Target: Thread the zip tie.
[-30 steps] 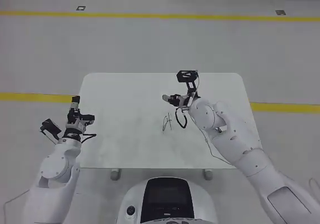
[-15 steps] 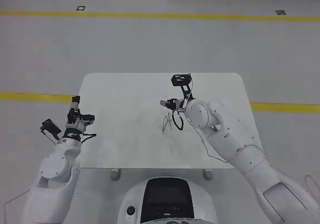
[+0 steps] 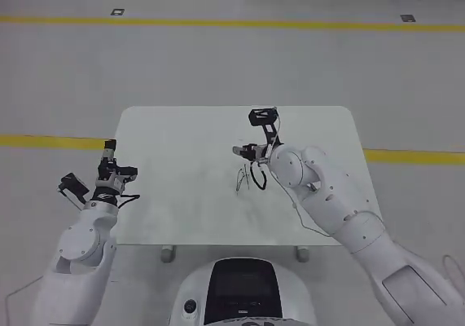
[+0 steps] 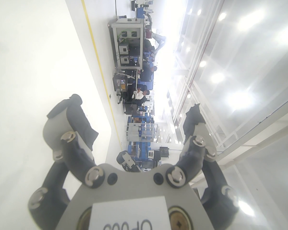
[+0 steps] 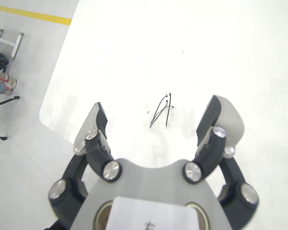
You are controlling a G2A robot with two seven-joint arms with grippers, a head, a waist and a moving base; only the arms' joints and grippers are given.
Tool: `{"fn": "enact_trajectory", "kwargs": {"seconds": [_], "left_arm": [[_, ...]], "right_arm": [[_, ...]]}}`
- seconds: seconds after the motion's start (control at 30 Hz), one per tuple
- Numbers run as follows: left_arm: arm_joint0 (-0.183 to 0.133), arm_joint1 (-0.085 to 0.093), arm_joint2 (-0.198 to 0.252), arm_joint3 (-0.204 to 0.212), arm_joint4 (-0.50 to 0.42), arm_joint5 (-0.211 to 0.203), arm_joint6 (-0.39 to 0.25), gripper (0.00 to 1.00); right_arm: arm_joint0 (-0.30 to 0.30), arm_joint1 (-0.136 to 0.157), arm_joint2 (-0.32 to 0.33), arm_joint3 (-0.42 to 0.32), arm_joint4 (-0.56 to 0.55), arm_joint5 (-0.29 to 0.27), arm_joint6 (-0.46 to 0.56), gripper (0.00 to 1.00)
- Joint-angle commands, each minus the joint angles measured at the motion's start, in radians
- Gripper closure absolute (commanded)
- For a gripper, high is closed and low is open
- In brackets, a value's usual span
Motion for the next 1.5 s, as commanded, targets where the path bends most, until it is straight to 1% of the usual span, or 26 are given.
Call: {"fn": "enact_trajectory", "kwargs": {"seconds": [0.0, 0.1, 0.2, 0.23, 0.33, 0.37, 0.47, 0.5, 0.9, 1.0, 1.1, 1.17, 1.27, 1.33, 1.4, 1.47], "left_arm": [[0.0, 0.0, 0.0, 0.0, 0.0, 0.0, 0.0, 0.0], [0.0, 0.0, 0.0, 0.0, 0.0, 0.0, 0.0, 0.0], [0.0, 0.0, 0.0, 0.0, 0.0, 0.0, 0.0, 0.0], [0.0, 0.0, 0.0, 0.0, 0.0, 0.0, 0.0, 0.0], [0.0, 0.0, 0.0, 0.0, 0.0, 0.0, 0.0, 0.0], [0.0, 0.0, 0.0, 0.0, 0.0, 0.0, 0.0, 0.0], [0.0, 0.0, 0.0, 0.0, 0.0, 0.0, 0.0, 0.0], [0.0, 0.0, 0.0, 0.0, 0.0, 0.0, 0.0, 0.0], [0.0, 0.0, 0.0, 0.0, 0.0, 0.0, 0.0, 0.0], [0.0, 0.0, 0.0, 0.0, 0.0, 0.0, 0.0, 0.0], [0.0, 0.0, 0.0, 0.0, 0.0, 0.0, 0.0, 0.0], [0.0, 0.0, 0.0, 0.0, 0.0, 0.0, 0.0, 0.0], [0.0, 0.0, 0.0, 0.0, 0.0, 0.0, 0.0, 0.0], [0.0, 0.0, 0.0, 0.0, 0.0, 0.0, 0.0, 0.0], [0.0, 0.0, 0.0, 0.0, 0.0, 0.0, 0.0, 0.0], [0.0, 0.0, 0.0, 0.0, 0.0, 0.0, 0.0, 0.0]], "right_arm": [[0.019, -0.006, -0.021, 0.013, -0.012, -0.005, 0.037, 0.0], [0.08, -0.029, -0.074, 0.06, -0.021, 0.017, 0.108, 0.0], [0.146, -0.065, -0.134, 0.14, -0.004, 0.018, 0.16, 0.0], [0.171, -0.081, -0.154, 0.184, 0.009, 0.018, 0.18, 0.0], [0.217, -0.125, -0.205, 0.29, 0.032, 0.018, 0.217, 0.0], [0.236, -0.145, -0.224, 0.336, 0.043, 0.018, 0.23, 0.0], [0.27, -0.189, -0.258, 0.431, 0.09, 0.018, 0.27, 0.0], [0.273, -0.193, -0.261, 0.439, 0.093, 0.018, 0.27, 0.0], [0.269, -0.195, -0.268, 0.443, 0.085, 0.018, 0.268, 0.0], [0.281, -0.219, -0.276, 0.488, 0.086, 0.018, 0.272, 0.0], [0.298, -0.252, -0.287, 0.543, 0.109, 0.018, 0.274, 0.0], [0.312, -0.277, -0.3, 0.593, 0.114, 0.018, 0.269, 0.0], [0.324, -0.312, -0.305, 0.667, 0.151, 0.018, 0.261, 0.0], [0.329, -0.331, -0.305, 0.713, 0.173, 0.018, 0.255, 0.0], [0.338, -0.349, -0.306, 0.746, 0.191, 0.018, 0.241, 0.0], [0.34, -0.351, -0.305, 0.748, 0.193, 0.016, 0.233, 0.0]]}}
